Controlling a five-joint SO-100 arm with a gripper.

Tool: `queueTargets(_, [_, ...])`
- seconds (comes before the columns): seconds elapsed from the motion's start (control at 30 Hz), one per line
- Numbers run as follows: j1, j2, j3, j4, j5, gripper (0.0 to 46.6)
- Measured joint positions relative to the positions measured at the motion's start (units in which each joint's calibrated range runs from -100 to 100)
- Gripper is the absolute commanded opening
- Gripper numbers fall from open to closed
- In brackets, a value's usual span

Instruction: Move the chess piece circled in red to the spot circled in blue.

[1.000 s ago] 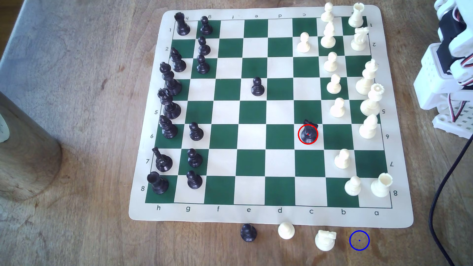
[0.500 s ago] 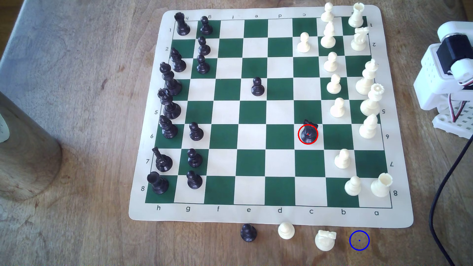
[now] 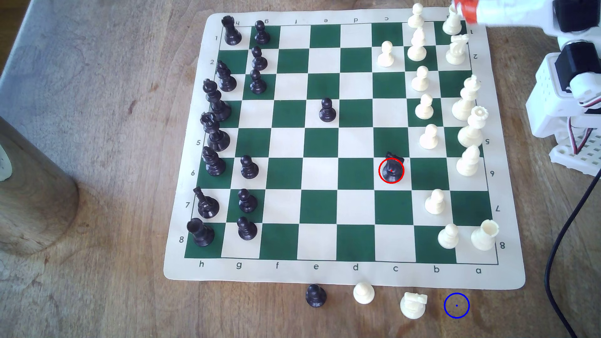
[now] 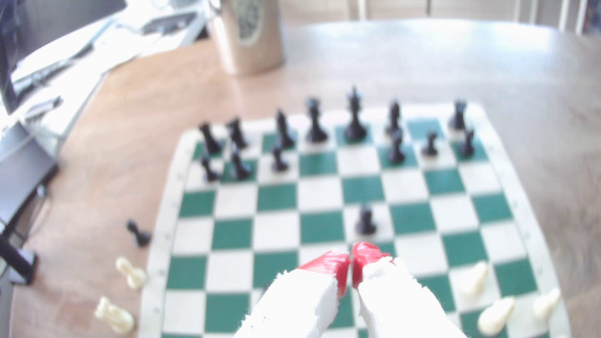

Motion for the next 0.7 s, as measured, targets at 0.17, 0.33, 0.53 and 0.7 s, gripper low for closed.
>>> queueTargets(0.17, [-1.3,9.0,0.0,3.5,-5.1,1.9])
queueTargets(0.33, [-2.7,20.5,-4.7,3.4,-9.9,1.5])
queueTargets(0.53, [-7.1,33.4,-12.2,2.8,-16.1,1.5])
queueTargets(0.7, [-9.3,41.1,-16.2,2.7,-18.7,7.1])
